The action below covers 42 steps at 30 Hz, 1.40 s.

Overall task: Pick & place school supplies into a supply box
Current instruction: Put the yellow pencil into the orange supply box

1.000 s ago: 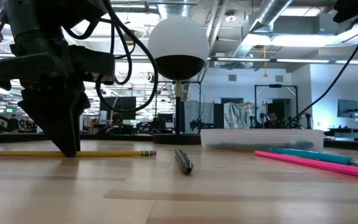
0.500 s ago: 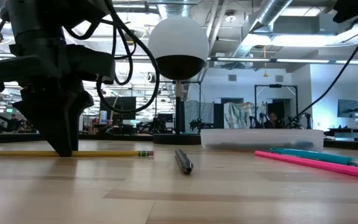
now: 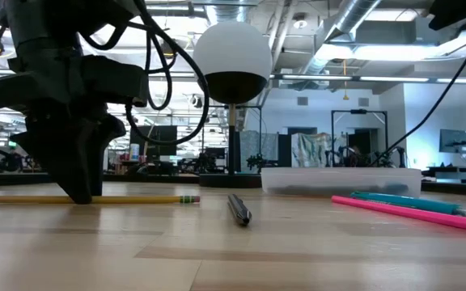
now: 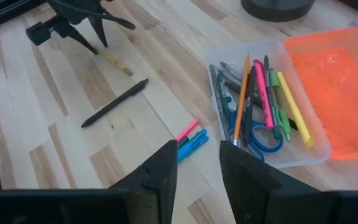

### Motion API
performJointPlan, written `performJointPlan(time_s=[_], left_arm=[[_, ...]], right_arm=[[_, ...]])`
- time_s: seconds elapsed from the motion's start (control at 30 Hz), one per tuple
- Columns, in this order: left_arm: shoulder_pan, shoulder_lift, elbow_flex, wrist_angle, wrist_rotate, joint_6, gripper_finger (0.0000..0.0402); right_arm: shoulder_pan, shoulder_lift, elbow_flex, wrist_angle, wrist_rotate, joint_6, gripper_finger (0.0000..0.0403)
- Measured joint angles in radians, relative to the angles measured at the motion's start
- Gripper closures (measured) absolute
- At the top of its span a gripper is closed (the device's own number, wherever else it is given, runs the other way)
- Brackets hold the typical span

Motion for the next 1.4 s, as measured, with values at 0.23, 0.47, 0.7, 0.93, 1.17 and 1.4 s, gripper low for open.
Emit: performJointPlan(time_s=[0.23,0.47,0.7,0.93,1.17,1.4], left_arm=[[0.000,0.000,0.005,0.014,0.011,0.025,0.0294],[-0.008,0.002,0.025,0.017,0.014,0.073,0.0328],[0.024,0.011,0.029,-0.051,0.045,0.001,0.0339],[0.064,0.056,0.043,-0.074,0.125,-0.105,0.0347],[0.087,0.067,0.083,-0.127,0.064,-0.137,0.0347],[0.111,0.067,0.085,-0.145,0.071,-0.134,0.0382]], right_arm=[[-0.004,0.000,0.000,-0.017,0.000,0.000,0.0290],[-0.005,0.000,0.000,-0.020,0.000,0.000,0.0290],[-0.005,0.000,0.000,-0.029,0.000,0.000,0.0290],[-0.005,0.000,0.000,-0.032,-0.001,0.000,0.0290],[-0.005,0.000,0.000,-0.026,-0.007,0.001,0.0290],[-0.005,0.000,0.000,-0.020,-0.010,0.001,0.0290]])
